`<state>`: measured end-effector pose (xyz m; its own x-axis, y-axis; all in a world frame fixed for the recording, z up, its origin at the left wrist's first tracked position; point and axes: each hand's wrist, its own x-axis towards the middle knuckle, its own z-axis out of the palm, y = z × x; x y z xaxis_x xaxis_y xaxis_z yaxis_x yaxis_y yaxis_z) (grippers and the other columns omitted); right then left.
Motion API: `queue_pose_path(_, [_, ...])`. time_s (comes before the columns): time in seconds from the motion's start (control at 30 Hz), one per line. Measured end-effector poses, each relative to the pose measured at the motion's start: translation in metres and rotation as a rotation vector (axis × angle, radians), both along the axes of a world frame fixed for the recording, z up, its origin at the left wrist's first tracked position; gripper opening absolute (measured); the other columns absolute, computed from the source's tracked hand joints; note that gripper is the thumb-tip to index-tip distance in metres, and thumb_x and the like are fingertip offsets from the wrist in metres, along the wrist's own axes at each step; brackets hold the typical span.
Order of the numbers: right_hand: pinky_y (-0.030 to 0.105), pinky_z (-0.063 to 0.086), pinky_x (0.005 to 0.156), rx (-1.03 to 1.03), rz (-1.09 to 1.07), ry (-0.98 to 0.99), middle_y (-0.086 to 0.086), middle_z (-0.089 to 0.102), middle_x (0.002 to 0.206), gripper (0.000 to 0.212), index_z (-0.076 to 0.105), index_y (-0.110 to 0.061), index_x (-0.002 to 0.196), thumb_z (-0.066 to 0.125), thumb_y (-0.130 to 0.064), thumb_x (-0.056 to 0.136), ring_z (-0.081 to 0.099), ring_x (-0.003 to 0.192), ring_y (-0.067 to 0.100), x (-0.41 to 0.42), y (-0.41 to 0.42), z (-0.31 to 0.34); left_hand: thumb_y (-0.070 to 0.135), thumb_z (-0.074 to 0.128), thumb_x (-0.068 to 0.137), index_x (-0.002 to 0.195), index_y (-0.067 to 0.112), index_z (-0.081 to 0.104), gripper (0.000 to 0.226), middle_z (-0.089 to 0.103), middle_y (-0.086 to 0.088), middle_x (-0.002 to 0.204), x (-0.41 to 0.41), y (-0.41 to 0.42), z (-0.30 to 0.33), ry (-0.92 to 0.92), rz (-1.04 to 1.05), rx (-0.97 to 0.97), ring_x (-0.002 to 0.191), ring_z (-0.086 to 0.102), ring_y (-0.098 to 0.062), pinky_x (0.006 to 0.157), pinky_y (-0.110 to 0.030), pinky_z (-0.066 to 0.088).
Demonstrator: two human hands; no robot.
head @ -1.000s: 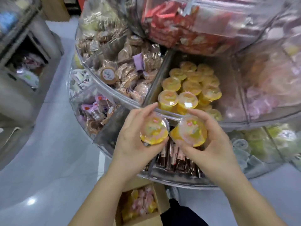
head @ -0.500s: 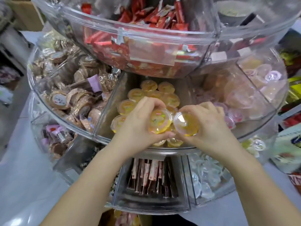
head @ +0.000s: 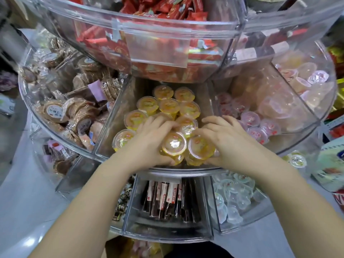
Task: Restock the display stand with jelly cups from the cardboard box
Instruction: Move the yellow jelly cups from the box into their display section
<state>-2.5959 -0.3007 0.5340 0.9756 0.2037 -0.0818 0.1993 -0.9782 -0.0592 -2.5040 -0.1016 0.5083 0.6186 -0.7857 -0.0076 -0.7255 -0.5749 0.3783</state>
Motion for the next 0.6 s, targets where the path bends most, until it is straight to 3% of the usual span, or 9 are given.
queue_pose_path(0.1, [0.027, 0.013, 0.100, -0.010, 0.024, -0.030, -0.007, 0.063, 0.108, 0.060, 0.056, -0.026, 0.122, 0.065, -0.055, 0.070, 0.035, 0.128, 0.011, 0.002, -0.003, 0.003, 0.030, 0.080, 0.063, 0.126, 0.024, 0.054, 0.068, 0.054, 0.002, 0.123, 0.001, 0.006, 0.002, -0.049, 0.004, -0.055, 0.117, 0.043, -0.023, 0.095, -0.043, 0.037])
queue_pose_path(0.27, [0.026, 0.018, 0.101, -0.038, -0.047, -0.112, -0.003, 0.067, 0.107, 0.064, 0.065, -0.017, 0.110, 0.063, -0.064, 0.066, 0.044, 0.125, 0.014, 0.002, 0.006, -0.005, 0.027, 0.080, 0.065, 0.114, 0.024, 0.062, 0.053, 0.060, 0.006, 0.119, -0.001, 0.005, 0.003, -0.118, 0.020, -0.077, 0.115, 0.047, -0.023, 0.093, -0.043, 0.039])
queue_pose_path(0.37, [0.030, 0.017, 0.108, -0.008, -0.039, -0.041, -0.003, 0.062, 0.121, 0.073, 0.058, -0.017, 0.122, 0.066, -0.062, 0.066, 0.034, 0.134, 0.013, -0.001, 0.005, -0.003, 0.031, 0.081, 0.063, 0.117, 0.024, 0.060, 0.059, 0.055, 0.006, 0.124, -0.001, 0.007, 0.006, -0.113, -0.005, -0.037, 0.118, 0.042, -0.021, 0.098, -0.040, 0.036])
queue_pose_path(0.47, [0.033, 0.012, 0.113, 0.047, 0.005, -0.005, -0.006, 0.051, 0.135, 0.081, 0.046, -0.020, 0.135, 0.070, -0.055, 0.067, 0.028, 0.138, 0.013, -0.004, 0.000, 0.003, 0.030, 0.084, 0.061, 0.116, 0.022, 0.063, 0.060, 0.056, 0.002, 0.121, 0.000, 0.026, 0.016, -0.033, 0.021, -0.141, 0.115, 0.044, -0.021, 0.100, -0.033, 0.033])
queue_pose_path(0.6, [0.050, 0.037, 0.099, 0.195, 0.012, -0.246, 0.007, 0.066, 0.113, 0.059, 0.066, -0.010, 0.112, 0.083, -0.036, 0.062, 0.057, 0.114, 0.031, -0.005, 0.005, 0.012, 0.026, 0.080, 0.063, 0.103, 0.024, 0.066, 0.042, 0.061, 0.009, 0.105, 0.000, 0.073, 0.034, 0.006, 0.203, -0.259, 0.101, 0.057, -0.013, 0.092, -0.028, 0.041])
